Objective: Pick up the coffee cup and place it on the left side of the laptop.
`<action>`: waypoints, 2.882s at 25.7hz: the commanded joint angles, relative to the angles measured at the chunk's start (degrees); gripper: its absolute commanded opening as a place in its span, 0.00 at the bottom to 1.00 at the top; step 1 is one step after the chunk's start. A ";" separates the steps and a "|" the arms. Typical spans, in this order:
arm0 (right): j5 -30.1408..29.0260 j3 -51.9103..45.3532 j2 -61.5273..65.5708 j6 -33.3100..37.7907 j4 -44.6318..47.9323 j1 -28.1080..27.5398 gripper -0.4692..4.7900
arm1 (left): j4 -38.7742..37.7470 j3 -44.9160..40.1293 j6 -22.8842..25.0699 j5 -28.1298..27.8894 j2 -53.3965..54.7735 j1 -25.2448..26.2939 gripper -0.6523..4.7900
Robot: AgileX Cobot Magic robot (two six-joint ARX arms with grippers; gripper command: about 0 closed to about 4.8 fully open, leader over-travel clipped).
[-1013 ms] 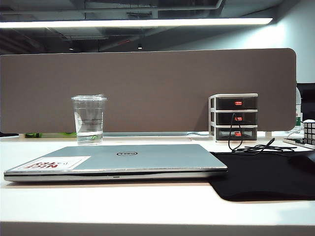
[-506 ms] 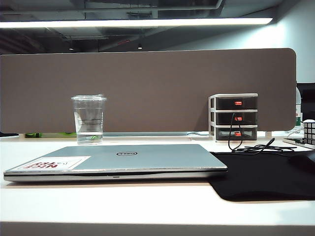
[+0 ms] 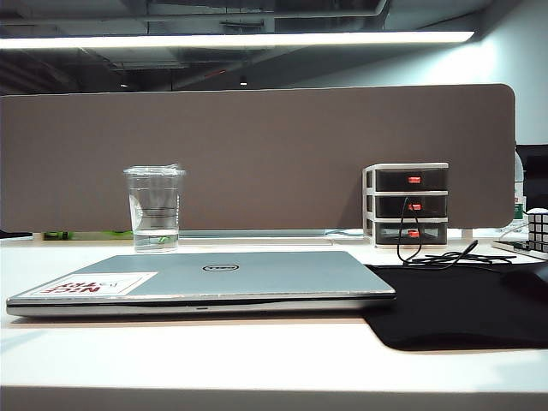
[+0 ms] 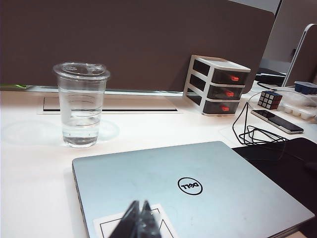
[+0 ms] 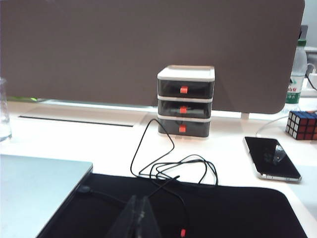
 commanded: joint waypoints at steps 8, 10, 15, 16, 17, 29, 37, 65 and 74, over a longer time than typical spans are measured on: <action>-16.70 -0.35 -0.02 8.83 -1.49 0.00 0.08 | 2.12 0.11 -4.02 -2.45 0.02 0.09 0.11; -23.28 -0.35 -0.02 8.81 -2.93 0.00 0.08 | 1.77 0.11 -4.02 -4.37 0.02 0.09 0.11; -26.62 -0.35 -0.02 8.76 -4.63 0.00 0.08 | 0.17 0.11 -4.00 -9.16 0.04 0.09 0.15; -26.71 -0.35 -0.02 8.79 -4.66 0.00 0.08 | 0.17 0.11 -4.02 -9.92 0.20 0.09 0.30; -26.88 -0.37 -0.02 8.79 -4.68 0.00 0.08 | 0.61 0.11 -4.07 -12.02 0.28 0.09 0.71; -26.99 -0.37 -0.02 8.76 -7.32 5.55 0.08 | 6.01 5.90 -2.62 -17.90 1.66 0.09 0.96; -26.82 -0.37 -0.02 8.50 -7.30 10.03 0.08 | 17.77 15.47 -0.96 -17.70 23.06 0.11 0.96; -26.84 -0.37 -0.02 8.52 -7.56 10.01 0.09 | 59.23 32.33 5.49 -2.43 92.87 0.04 1.00; -26.99 -0.37 -0.02 8.52 -7.58 10.01 0.14 | 61.09 42.21 5.84 -3.37 105.98 0.07 1.00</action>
